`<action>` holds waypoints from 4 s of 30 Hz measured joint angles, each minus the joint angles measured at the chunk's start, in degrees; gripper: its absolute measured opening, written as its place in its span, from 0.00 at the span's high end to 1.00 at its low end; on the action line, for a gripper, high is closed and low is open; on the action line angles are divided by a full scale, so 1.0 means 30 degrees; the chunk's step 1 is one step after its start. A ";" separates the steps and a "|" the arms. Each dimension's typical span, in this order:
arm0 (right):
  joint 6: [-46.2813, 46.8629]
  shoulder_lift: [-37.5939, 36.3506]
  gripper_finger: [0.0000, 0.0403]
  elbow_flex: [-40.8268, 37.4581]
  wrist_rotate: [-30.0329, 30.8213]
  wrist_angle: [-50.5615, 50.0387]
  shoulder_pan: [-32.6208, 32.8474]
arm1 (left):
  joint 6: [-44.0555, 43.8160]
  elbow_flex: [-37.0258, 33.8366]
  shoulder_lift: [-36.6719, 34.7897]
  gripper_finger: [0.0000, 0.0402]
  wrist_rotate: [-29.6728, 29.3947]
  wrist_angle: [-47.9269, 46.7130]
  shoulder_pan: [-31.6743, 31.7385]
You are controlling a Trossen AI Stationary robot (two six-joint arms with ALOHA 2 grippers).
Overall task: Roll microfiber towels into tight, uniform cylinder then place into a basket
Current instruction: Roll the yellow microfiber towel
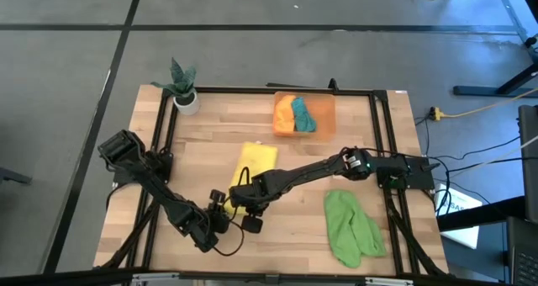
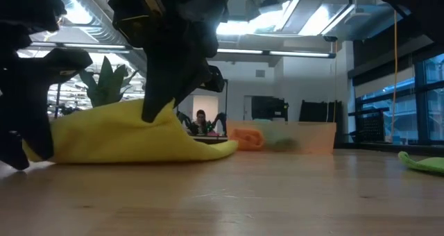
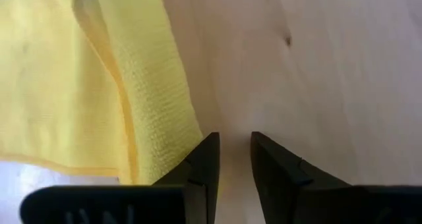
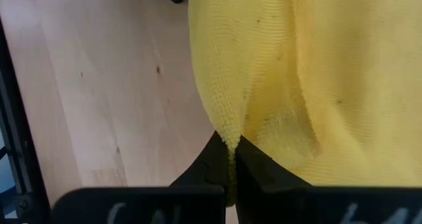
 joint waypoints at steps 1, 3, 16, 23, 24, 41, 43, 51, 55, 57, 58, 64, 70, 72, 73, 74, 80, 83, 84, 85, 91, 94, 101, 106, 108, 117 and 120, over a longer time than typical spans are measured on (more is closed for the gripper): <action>0.0011 0.0000 0.99 0.0000 0.0000 -0.0014 0.0017 | 0.0003 0.0007 0.0000 0.81 -0.0188 -0.0029 -0.0007; 0.0059 0.0000 0.99 0.0000 0.0000 -0.0041 0.0048 | 0.0022 0.0007 0.0007 0.81 -0.0368 -0.0251 -0.0001; 0.0910 0.0006 0.99 -0.0007 -0.1967 -0.0630 0.0313 | 0.0599 0.0007 0.0007 0.81 -0.1864 -0.0554 0.0575; 0.0416 0.0007 0.99 -0.0007 -0.1347 -0.0356 0.0886 | 0.0608 0.0015 0.0007 0.81 -0.2595 -0.0401 0.0663; 0.0436 0.0002 0.99 -0.0007 -0.0969 -0.0365 0.0912 | 0.0608 0.0021 0.0007 0.81 -0.2723 -0.0370 0.0663; -0.1022 0.0007 0.99 -0.0168 -0.3994 0.0322 0.0976 | -0.4681 0.2855 -0.0095 0.81 -0.1652 -1.0663 -0.0947; -0.1347 0.0007 0.99 -0.0168 -0.4445 0.0735 0.1027 | -0.5470 0.3292 -0.0095 0.81 -0.1718 -1.1665 -0.1353; -0.1580 0.0007 0.99 -0.0168 -0.4321 0.2858 0.1877 | -0.7587 0.4616 -0.0102 0.81 -0.1860 -1.4017 -0.3130; -0.1377 0.0007 0.99 -0.0168 -0.2842 0.3155 0.2318 | -0.7588 0.4804 -0.0102 0.81 -0.2386 -1.3488 -0.3778; -0.1011 0.0015 0.99 -0.0168 -0.2064 0.3015 0.2397 | -0.7581 0.4927 -0.0102 0.81 -0.2542 -1.3062 -0.4067; -0.0991 0.0015 0.99 -0.0168 -0.1998 0.3086 0.2378 | -0.7530 0.5012 -0.0102 0.81 -0.2676 -1.2766 -0.4217; -0.1063 0.0015 0.99 -0.0168 -0.1989 0.3190 0.2126 | -0.4923 0.5729 -0.0102 0.81 -0.2938 -0.8909 -0.4913; -0.1362 0.0015 0.99 -0.0168 -0.2420 0.3228 0.1725 | -0.1745 0.6011 -0.0102 0.81 -0.2453 -0.5108 -0.5299; -0.1369 0.0015 0.99 -0.0168 -0.2414 0.3221 0.1671 | -0.2254 0.6010 -0.0095 0.81 -0.2060 -0.5012 -0.5230; -0.1361 0.0015 0.99 -0.0168 -0.2416 0.3232 0.1680 | -0.2755 0.5974 -0.0095 0.81 -0.1938 -0.5020 -0.5231; -0.1365 0.0015 0.99 -0.0168 -0.2430 0.3277 0.1697 | -0.3242 0.5859 -0.0095 0.81 -0.1817 -0.5009 -0.5234; -0.1347 0.0015 0.99 -0.0168 -0.2492 0.3512 0.1712 | -0.4902 0.5138 -0.0058 0.81 -0.1620 -0.5145 -0.5219; -0.1160 0.0015 0.99 -0.0168 -0.2492 0.3626 0.1712 | -0.4990 0.4899 -0.0058 0.81 -0.1618 -0.5160 -0.4954; -0.1056 0.0015 0.99 -0.0168 -0.2492 0.3636 0.1712 | -0.5085 0.4826 -0.0058 0.81 -0.1652 -0.5120 -0.4854; -0.0999 0.0015 0.99 -0.0168 -0.2492 0.3632 0.1706 | -0.5368 0.4722 -0.0058 0.81 -0.1662 -0.5030 -0.4756; -0.0982 0.0015 0.99 -0.0168 -0.2492 0.3601 0.1718 | -0.6748 0.4430 -0.0051 0.81 -0.1625 -0.5207 -0.3999; -0.1000 0.0015 0.99 -0.0168 -0.2492 0.3582 0.1725 | -0.6932 0.4430 -0.0051 0.81 -0.1361 -0.5176 -0.3841; -0.1062 0.0015 0.99 -0.0168 -0.2492 0.3542 0.1727 | -0.7970 0.4430 -0.0051 0.81 -0.0161 -0.5153 -0.3626; -0.1004 0.0015 0.99 -0.0168 -0.2486 0.3542 0.1741 | -0.8117 0.4430 0.0282 0.81 -0.0165 -0.5010 -0.3421; -0.1004 0.0015 0.99 -0.0168 -0.2487 0.3549 0.1741 | -0.8120 0.4430 0.0750 0.81 -0.0065 -0.4911 -0.3300; -0.1002 0.0015 0.99 -0.0168 -0.2490 0.3590 0.1741 | -0.6979 0.4415 0.1231 0.97 0.1011 -0.4834 -0.2507; -0.0997 0.0015 0.99 -0.0168 -0.2492 0.3585 0.1746 | -0.6906 0.4415 0.1231 0.99 0.0799 -0.4802 -0.2389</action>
